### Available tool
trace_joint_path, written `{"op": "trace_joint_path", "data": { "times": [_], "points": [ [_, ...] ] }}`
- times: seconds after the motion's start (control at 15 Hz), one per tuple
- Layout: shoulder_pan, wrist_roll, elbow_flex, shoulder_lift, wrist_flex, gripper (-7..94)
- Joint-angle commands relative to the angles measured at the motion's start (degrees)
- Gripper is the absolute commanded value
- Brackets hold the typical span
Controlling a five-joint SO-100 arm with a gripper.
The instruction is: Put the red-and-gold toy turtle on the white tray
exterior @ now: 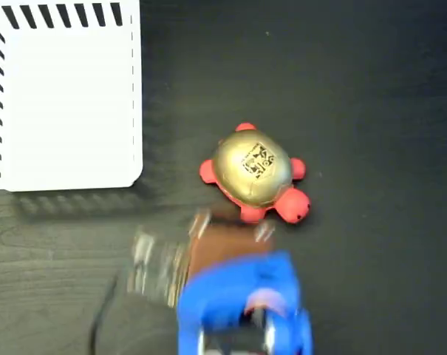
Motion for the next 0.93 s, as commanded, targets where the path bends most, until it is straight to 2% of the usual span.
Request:
{"op": "trace_joint_path", "data": {
  "times": [0.0,0.13,0.4,0.53,0.67,0.87],
  "points": [
    [2.4,7.7,-17.5,-16.0,2.6,0],
    [2.3,11.4,-23.4,-24.6,6.0,0],
    [-0.6,17.7,-27.2,-33.8,7.5,0],
    [-0.8,20.7,-33.8,-43.5,11.4,0],
    [0.4,20.8,-39.6,-50.3,15.7,0],
    [1.5,19.5,-41.7,-52.0,17.2,0]
  ]
}}
